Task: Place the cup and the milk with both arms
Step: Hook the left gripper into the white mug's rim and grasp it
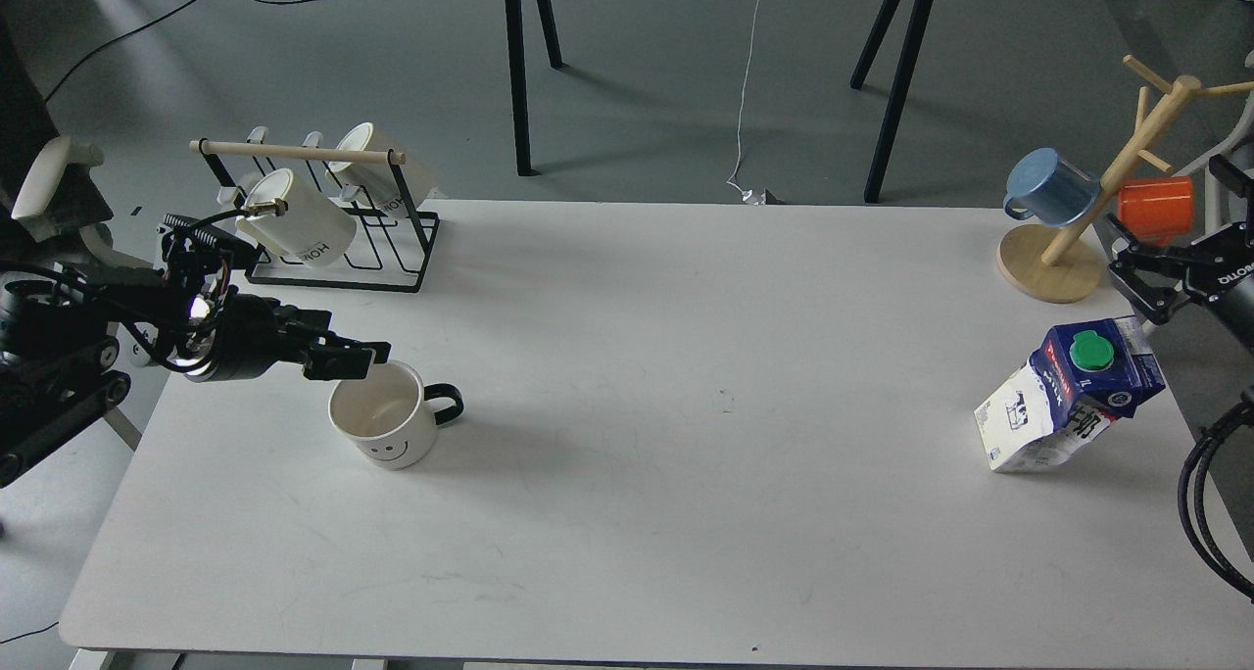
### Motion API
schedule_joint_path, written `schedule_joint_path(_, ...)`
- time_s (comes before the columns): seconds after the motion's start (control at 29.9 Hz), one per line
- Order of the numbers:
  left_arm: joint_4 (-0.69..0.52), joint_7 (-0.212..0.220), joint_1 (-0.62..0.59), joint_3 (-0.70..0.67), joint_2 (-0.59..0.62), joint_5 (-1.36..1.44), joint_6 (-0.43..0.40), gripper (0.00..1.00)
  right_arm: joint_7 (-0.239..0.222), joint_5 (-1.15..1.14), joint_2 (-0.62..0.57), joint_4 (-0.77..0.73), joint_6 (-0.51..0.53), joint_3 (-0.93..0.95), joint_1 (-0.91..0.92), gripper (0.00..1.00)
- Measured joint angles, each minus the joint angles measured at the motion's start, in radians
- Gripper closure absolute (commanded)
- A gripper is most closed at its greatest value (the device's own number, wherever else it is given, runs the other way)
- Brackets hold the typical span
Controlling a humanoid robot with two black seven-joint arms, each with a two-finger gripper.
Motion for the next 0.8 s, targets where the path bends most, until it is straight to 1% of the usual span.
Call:
schedule_joint_path(0.27,0.042,0.0,0.034,-0.001,-0.034,0.0,0.015,0.02,0.0,0.0,0.004,0.0,0.0,0.0,0.0,0.06)
schedule_joint_path(0.37,0.046,0.0,0.043,-0.001,-0.043,0.0,0.03,0.05,0.0,0.0,0.004,0.0,0.0,0.0,-0.003,0.06)
schedule_joint_path(0.5,0.068,0.0,0.06,0.003,-0.054,0.001,0.05,0.17,0.0,0.0,0.004,0.001,0.0,0.0,-0.009,0.06)
schedule_joint_path(0.6,0.076,0.0,0.064,0.007,-0.057,0.003,0.06,0.21,0.0,0.0,0.004,0.001,0.0,0.003,-0.015,0.06)
schedule_joint_path(0.67,0.077,0.0,0.067,0.008,-0.057,0.003,0.062,0.27,0.0,0.0,0.004,0.001,0.0,0.005,-0.017,0.06)
schedule_joint_path(0.7,0.078,0.0,0.07,0.008,-0.058,0.003,0.063,0.3,0.0,0.0,0.004,0.001,0.0,0.006,-0.017,0.06)
schedule_joint_path(0.77,0.08,0.0,0.076,0.008,-0.059,0.007,0.063,0.41,0.0,0.0,0.004,0.001,0.0,0.006,-0.019,0.06)
schedule_joint_path(0.8,0.082,0.0,0.076,0.008,-0.059,0.011,0.063,0.49,0.0,0.0,0.004,0.001,0.0,0.006,-0.019,0.06)
